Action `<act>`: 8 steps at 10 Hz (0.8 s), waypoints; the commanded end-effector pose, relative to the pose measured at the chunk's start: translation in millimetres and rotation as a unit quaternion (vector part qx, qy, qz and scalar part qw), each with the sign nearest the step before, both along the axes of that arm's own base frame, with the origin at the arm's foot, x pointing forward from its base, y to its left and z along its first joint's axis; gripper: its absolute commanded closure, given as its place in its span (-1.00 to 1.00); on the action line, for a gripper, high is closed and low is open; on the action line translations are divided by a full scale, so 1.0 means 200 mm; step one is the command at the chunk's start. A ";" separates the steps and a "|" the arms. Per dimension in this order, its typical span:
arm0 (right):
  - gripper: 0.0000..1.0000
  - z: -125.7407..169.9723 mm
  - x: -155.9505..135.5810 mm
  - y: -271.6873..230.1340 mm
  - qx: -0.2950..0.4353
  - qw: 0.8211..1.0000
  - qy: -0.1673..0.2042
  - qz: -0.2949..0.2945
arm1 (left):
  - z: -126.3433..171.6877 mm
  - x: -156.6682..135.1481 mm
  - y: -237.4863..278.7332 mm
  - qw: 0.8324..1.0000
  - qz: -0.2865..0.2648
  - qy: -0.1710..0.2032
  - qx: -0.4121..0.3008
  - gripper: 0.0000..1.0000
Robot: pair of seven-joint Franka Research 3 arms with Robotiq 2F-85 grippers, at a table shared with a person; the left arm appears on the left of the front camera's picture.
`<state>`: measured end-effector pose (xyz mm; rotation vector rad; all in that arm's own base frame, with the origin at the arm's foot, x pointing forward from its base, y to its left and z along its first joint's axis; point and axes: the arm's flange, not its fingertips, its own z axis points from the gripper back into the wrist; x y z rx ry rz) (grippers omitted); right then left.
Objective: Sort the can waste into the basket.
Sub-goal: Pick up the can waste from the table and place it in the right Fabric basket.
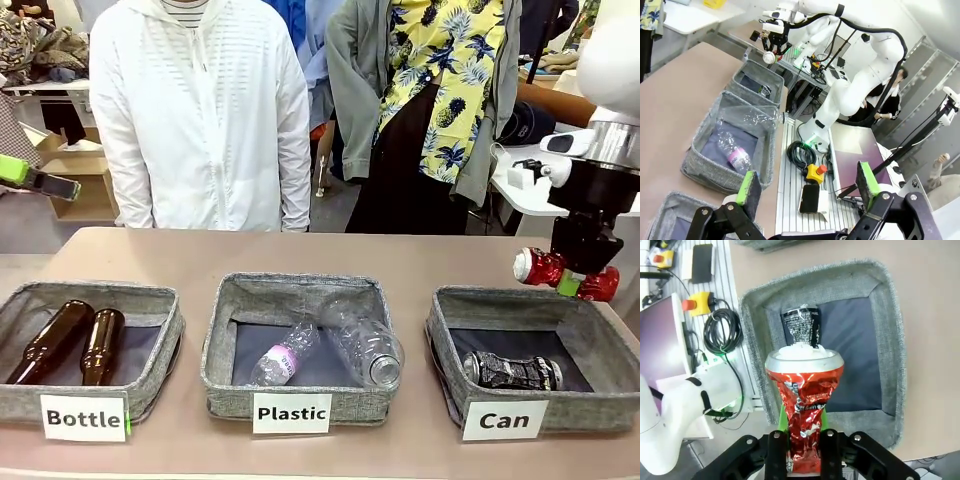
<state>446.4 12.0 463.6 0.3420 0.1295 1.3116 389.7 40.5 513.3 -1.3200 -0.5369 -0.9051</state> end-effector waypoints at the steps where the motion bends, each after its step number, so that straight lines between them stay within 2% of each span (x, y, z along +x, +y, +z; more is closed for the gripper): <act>1: 1.00 -0.01 0.00 -0.01 0.025 1.000 -0.017 -0.003 | 0.00 -0.01 0.00 1.000 -0.002 -0.001 0.003 -1.00; 2: 1.00 -0.01 0.01 -0.01 0.026 1.000 -0.014 0.000 | 0.00 -0.01 0.00 1.000 -0.002 -0.001 0.003 -1.00; 3: -0.30 -0.02 0.01 -0.01 0.031 0.999 -0.010 0.002 | 0.00 -0.01 0.00 1.000 -0.002 -0.001 0.003 -1.00; 4: -0.70 -0.02 0.02 -0.02 0.028 0.999 -0.015 0.010 | 0.00 -0.01 0.00 1.000 -0.002 -0.001 0.003 -1.00; 5: -1.00 -0.03 0.03 -0.01 0.024 1.000 -0.013 0.013 | 0.00 -0.01 0.00 1.000 -0.002 -0.001 0.003 -1.00; 8: -1.00 -0.02 0.04 -0.01 0.026 0.999 -0.020 0.019 | 0.00 -0.01 0.00 1.000 -0.002 -0.001 0.003 -1.00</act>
